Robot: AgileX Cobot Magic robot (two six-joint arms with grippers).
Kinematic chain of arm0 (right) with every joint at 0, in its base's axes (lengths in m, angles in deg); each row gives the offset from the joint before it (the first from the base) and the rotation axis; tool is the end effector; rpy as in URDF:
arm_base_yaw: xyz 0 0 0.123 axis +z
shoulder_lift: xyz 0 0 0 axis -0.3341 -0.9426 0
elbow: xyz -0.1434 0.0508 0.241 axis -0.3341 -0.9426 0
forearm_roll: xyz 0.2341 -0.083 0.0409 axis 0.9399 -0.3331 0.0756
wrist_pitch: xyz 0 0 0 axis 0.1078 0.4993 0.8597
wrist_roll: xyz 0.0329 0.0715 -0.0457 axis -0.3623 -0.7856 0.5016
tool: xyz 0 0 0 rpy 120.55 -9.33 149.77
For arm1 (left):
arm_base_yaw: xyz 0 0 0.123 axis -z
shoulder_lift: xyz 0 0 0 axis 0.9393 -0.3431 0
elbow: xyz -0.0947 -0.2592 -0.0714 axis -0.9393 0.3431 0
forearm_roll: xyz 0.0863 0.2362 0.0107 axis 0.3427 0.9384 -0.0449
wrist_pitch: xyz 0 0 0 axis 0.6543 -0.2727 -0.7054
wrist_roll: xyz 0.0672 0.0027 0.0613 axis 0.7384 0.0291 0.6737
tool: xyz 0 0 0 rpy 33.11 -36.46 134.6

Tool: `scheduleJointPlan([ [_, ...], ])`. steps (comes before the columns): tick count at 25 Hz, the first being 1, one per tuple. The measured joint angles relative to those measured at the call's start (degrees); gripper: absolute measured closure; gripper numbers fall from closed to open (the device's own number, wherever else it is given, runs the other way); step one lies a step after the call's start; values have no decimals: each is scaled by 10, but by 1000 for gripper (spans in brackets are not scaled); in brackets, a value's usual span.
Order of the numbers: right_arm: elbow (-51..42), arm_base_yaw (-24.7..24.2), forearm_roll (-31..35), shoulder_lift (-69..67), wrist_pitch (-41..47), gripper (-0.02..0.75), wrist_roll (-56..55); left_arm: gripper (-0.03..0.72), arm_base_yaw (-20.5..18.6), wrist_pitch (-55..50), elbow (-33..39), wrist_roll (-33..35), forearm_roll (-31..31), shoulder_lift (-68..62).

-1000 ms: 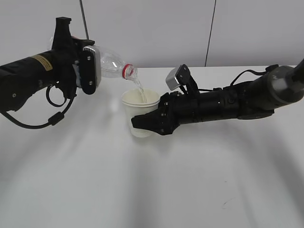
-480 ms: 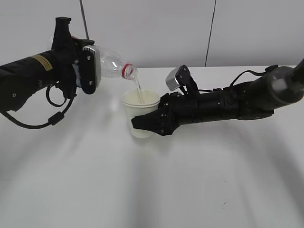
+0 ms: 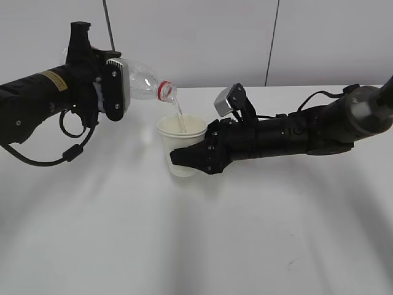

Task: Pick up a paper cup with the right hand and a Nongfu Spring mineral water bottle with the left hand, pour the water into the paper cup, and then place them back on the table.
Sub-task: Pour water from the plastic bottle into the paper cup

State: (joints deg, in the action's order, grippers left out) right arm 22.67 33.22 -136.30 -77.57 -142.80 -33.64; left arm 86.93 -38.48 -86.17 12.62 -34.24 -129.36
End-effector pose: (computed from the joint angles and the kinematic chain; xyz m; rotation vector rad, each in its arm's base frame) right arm 0.3959 0.1713 0.1144 -1.0265 1.7368 0.9414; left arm 0.3793 -0.1265 0.2028 1.5226 0.9793 0.8572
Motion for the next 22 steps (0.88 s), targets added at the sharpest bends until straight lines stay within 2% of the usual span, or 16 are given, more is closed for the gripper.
scheduleJointPlan([
  [15,0,0,5,0,2,256,29,393,0,0,0,1,-26,0],
  [22,0,0,38,-1,8,256,63,393,0,0,0,1,-34,0],
])
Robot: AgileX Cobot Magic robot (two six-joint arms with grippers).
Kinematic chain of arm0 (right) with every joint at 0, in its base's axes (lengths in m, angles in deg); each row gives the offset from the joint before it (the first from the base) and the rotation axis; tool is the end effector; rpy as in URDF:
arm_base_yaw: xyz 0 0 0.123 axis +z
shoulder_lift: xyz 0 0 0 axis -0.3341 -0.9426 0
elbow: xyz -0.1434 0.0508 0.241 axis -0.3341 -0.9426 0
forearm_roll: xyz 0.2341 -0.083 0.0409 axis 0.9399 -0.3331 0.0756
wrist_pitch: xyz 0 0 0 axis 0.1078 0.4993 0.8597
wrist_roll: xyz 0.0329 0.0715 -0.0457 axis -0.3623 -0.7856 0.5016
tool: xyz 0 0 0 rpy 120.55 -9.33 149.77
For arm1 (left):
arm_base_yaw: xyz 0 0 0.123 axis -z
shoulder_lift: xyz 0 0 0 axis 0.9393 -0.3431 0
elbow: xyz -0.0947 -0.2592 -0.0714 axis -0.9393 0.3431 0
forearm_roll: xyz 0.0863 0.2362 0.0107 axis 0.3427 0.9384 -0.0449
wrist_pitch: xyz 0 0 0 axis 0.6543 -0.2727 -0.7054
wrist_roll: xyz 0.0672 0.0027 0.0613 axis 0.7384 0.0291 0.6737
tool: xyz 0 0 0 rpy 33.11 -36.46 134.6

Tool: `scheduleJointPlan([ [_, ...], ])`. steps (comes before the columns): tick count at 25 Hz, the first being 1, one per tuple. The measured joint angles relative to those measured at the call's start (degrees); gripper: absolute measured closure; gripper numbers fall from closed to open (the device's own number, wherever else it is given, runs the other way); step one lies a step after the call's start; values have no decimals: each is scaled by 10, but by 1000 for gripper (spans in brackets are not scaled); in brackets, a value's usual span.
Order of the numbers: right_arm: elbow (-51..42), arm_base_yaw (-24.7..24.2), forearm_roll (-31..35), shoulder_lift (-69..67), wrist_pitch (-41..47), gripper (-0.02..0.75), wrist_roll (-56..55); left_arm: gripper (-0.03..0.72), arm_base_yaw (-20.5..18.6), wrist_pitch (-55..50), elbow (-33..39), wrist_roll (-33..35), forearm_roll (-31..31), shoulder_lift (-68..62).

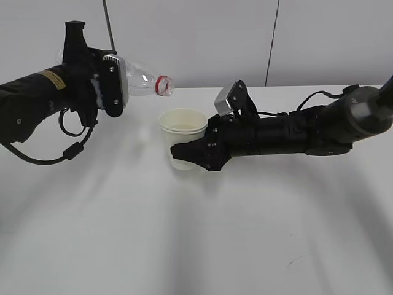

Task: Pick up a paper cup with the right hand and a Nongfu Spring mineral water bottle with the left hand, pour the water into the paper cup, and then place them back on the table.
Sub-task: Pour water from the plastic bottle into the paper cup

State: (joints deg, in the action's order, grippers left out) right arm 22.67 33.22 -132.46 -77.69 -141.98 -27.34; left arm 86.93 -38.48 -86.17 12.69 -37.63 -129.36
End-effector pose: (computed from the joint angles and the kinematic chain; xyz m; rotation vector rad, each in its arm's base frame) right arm 0.4005 0.1703 0.1156 -1.0309 1.6804 0.8639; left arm 0.3806 -0.1236 0.2032 1.4804 1.0339 0.8555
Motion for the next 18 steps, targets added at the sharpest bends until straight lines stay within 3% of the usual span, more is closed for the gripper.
scheduleJointPlan([
  [9,0,0,21,-1,3,256,14,393,16,0,0,-78,-51,0],
  [18,0,0,45,-1,5,256,22,393,21,0,0,-284,-118,0],
])
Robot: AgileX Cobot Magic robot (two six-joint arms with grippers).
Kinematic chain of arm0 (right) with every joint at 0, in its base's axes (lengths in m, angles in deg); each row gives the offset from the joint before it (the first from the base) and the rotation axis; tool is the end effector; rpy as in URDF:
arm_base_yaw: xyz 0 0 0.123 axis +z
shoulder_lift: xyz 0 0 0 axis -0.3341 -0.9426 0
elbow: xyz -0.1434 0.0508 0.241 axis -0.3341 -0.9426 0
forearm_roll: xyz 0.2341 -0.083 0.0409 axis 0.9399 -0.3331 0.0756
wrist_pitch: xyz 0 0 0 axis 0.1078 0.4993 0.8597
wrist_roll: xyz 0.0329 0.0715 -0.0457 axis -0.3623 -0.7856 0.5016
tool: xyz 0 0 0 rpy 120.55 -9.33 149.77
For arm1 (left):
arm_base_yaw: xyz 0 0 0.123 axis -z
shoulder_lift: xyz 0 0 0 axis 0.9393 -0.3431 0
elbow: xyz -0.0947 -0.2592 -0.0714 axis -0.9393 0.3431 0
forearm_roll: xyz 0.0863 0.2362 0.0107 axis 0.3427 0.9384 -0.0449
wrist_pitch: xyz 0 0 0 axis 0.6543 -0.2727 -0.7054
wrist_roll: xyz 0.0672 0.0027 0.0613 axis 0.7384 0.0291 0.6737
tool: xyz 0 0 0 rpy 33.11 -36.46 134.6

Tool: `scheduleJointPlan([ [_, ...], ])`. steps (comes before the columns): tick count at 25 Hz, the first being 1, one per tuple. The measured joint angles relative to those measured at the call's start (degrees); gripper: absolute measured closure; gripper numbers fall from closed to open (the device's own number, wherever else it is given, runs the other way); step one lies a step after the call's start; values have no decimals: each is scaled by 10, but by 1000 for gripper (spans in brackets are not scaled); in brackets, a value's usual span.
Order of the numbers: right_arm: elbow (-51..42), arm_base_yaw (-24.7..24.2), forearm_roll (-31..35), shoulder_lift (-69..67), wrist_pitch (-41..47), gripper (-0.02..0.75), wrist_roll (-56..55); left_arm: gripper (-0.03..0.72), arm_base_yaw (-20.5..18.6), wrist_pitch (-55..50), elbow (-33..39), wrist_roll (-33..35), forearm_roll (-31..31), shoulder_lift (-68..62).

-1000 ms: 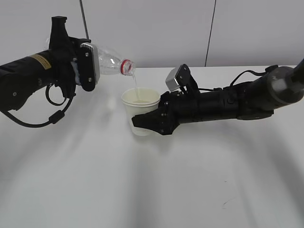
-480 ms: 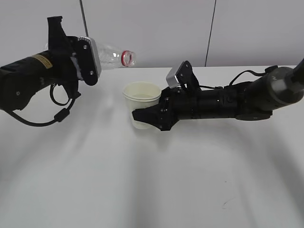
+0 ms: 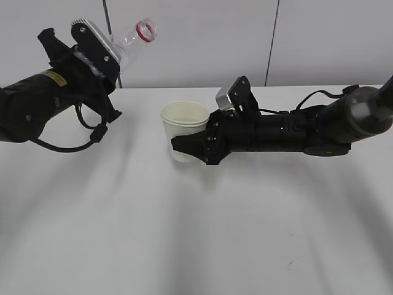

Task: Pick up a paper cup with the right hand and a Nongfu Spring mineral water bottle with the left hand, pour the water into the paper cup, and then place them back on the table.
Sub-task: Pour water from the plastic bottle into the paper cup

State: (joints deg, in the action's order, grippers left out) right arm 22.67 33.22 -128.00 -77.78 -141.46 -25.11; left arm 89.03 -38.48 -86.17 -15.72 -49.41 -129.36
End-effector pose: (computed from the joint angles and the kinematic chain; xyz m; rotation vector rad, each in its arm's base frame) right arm 0.4054 0.1691 0.1178 -0.9690 1.6694 0.8351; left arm 0.3797 -0.1269 0.2034 0.9809 1.4447 0.4579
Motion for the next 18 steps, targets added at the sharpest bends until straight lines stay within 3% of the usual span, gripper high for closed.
scheduleJointPlan([
  [13,0,-23,16,0,4,256,3,393,0,2,0,-497,-12,-1],
  [18,0,-31,30,0,4,256,3,393,0,49,0,-592,-12,-29],
])
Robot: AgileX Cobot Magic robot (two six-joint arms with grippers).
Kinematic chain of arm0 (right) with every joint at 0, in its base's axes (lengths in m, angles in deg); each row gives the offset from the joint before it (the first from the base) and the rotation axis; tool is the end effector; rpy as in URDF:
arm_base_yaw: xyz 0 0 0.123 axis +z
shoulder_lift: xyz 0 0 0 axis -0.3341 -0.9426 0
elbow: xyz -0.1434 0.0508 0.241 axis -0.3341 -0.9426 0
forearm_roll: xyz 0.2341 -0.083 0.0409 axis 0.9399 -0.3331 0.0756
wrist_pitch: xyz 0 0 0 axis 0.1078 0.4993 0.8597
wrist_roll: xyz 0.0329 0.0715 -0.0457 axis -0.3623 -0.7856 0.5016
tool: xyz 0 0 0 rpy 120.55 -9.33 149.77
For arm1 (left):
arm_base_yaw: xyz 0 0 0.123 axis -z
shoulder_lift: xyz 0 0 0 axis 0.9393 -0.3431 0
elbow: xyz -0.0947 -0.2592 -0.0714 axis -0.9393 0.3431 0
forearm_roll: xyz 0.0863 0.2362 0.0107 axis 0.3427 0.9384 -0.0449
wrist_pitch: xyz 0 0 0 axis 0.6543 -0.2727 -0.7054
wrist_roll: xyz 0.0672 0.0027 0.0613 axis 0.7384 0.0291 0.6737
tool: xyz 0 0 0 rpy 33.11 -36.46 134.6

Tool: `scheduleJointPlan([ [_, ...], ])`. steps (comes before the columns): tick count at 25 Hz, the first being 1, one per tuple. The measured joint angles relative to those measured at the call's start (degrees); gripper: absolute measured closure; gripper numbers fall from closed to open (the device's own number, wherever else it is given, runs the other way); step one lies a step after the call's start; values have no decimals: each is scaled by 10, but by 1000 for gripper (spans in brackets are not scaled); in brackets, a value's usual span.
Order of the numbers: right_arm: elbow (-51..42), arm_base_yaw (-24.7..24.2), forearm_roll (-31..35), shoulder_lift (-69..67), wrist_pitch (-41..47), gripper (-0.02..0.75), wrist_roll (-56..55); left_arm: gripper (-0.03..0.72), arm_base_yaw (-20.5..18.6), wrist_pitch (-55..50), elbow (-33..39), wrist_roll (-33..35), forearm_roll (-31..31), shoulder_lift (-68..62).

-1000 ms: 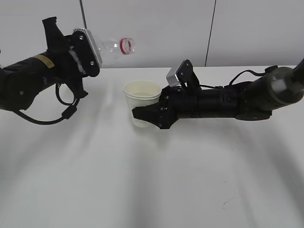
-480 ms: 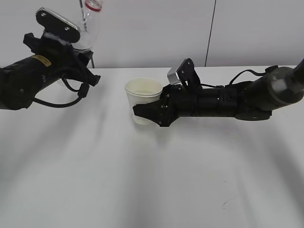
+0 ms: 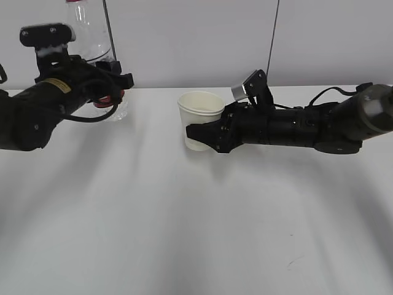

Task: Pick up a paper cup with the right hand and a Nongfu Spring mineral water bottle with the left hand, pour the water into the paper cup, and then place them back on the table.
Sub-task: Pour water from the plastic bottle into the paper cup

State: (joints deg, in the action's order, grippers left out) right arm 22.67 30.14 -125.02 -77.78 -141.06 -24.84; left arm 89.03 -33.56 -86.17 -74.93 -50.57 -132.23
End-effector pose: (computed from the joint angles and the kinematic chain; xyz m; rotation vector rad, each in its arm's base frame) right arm 0.4171 0.1458 0.1195 -0.8630 1.6923 0.7919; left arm 0.3846 -0.1268 0.1908 0.1109 1.6949 -0.3019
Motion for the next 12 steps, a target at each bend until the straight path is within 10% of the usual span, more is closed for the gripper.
scheduleJointPlan([
  [12,0,-27,61,0,0,257,0,393,0,55,0,-8,42,-53],
])
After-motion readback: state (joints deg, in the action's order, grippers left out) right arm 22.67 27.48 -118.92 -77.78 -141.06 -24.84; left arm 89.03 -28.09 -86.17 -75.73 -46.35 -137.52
